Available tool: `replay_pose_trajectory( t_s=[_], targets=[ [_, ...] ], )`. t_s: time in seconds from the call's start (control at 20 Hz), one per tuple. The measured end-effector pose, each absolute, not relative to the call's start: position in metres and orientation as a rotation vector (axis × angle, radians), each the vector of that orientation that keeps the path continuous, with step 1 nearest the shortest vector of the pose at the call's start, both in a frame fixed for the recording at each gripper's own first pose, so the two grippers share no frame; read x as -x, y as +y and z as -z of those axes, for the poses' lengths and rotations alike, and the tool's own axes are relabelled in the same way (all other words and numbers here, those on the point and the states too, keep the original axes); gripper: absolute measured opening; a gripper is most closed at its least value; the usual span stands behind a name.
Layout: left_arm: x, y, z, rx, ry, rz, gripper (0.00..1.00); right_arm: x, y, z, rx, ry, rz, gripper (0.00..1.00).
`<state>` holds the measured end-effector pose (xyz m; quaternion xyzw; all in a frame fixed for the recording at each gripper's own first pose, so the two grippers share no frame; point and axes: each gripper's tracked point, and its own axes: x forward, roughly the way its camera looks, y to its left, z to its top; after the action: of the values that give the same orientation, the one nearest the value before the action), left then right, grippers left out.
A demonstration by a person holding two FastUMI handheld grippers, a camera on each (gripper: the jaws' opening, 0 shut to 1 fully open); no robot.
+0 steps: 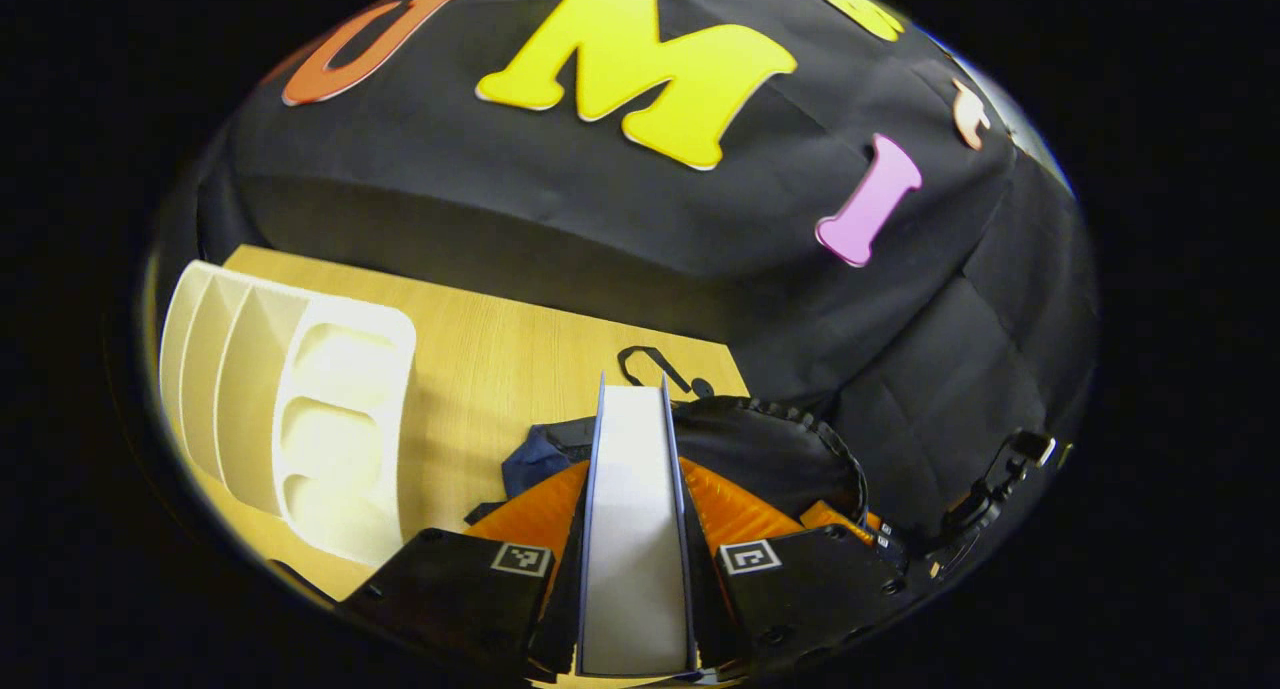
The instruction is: Open the schoolbag, grab two books from the bookshelf and put them into the schoolbag.
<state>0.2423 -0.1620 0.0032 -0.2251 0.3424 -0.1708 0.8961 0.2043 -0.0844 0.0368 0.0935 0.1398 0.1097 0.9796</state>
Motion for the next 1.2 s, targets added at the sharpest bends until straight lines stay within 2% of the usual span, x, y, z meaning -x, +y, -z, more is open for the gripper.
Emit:
replay_pose_trajectory(
  t_s=[0.15,0.3,0.45,0.85,0.95,1.0,1.05,1.2],
  targets=[
    [-0.253,-0.164,0.003,0.647,0.694,0.343,0.47,-0.204,-0.083,-0.047,-0.23,0.28,-0.224,0.07],
    [-0.269,-0.149,0.012,0.714,0.618,0.272,0.47,-0.202,-0.083,-0.051,-0.228,0.277,-0.22,0.07],
    [-0.274,-0.141,0.023,0.693,0.52,0.219,0.47,-0.199,-0.08,-0.053,-0.227,0.274,-0.224,0.07],
    [-0.251,-0.162,0.044,0.655,0.369,0.221,0.47,-0.19,-0.067,-0.055,-0.219,0.257,-0.246,0.07],
    [-0.245,-0.17,0.061,0.705,0.372,0.214,0.48,-0.187,-0.062,-0.059,-0.225,0.246,-0.26,0.07],
    [-0.242,-0.171,0.067,0.73,0.357,0.209,0.52,-0.187,-0.062,-0.062,-0.229,0.239,-0.261,0.07],
    [-0.243,-0.169,0.07,0.738,0.337,0.201,0.48,-0.187,-0.062,-0.064,-0.23,0.232,-0.256,0.07],
    [-0.244,-0.179,0.081,0.761,0.325,0.225,0.48,-0.186,-0.055,-0.068,-0.241,0.229,-0.263,0.07]
  ],
)
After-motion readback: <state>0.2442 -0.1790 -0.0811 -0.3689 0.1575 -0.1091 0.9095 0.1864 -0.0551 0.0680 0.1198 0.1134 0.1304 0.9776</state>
